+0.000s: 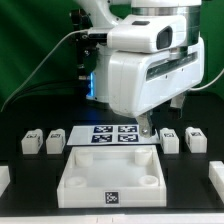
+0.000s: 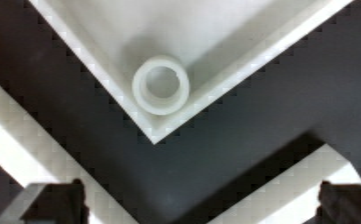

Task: Assemble one leg

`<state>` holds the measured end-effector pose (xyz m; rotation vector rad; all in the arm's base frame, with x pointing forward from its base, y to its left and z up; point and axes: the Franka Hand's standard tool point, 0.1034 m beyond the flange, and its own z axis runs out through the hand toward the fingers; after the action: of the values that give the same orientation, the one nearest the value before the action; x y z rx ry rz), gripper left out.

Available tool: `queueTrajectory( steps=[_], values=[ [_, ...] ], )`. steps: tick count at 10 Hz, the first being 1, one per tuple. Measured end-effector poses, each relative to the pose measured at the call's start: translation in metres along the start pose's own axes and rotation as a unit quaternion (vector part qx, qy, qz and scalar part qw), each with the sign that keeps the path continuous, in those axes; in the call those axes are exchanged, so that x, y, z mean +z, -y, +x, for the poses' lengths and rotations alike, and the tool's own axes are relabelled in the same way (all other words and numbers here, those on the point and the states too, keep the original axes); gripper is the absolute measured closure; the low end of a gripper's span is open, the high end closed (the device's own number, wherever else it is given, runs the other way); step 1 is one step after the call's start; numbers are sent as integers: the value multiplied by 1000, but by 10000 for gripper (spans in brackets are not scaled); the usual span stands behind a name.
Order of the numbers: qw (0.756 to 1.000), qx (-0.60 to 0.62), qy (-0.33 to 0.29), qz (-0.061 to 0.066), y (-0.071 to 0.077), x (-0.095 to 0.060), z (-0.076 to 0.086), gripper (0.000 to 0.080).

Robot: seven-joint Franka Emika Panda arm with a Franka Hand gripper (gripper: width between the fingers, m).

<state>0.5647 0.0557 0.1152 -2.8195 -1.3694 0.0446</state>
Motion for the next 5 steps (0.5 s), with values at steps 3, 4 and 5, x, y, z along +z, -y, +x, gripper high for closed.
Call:
queueTrajectory(
  steps=[3, 4, 5],
  values=[
    [1000, 0, 0, 0, 0, 0, 0, 150],
    [1000, 0, 0, 0, 0, 0, 0, 150],
    [1000, 0, 0, 0, 0, 0, 0, 150]
  ],
)
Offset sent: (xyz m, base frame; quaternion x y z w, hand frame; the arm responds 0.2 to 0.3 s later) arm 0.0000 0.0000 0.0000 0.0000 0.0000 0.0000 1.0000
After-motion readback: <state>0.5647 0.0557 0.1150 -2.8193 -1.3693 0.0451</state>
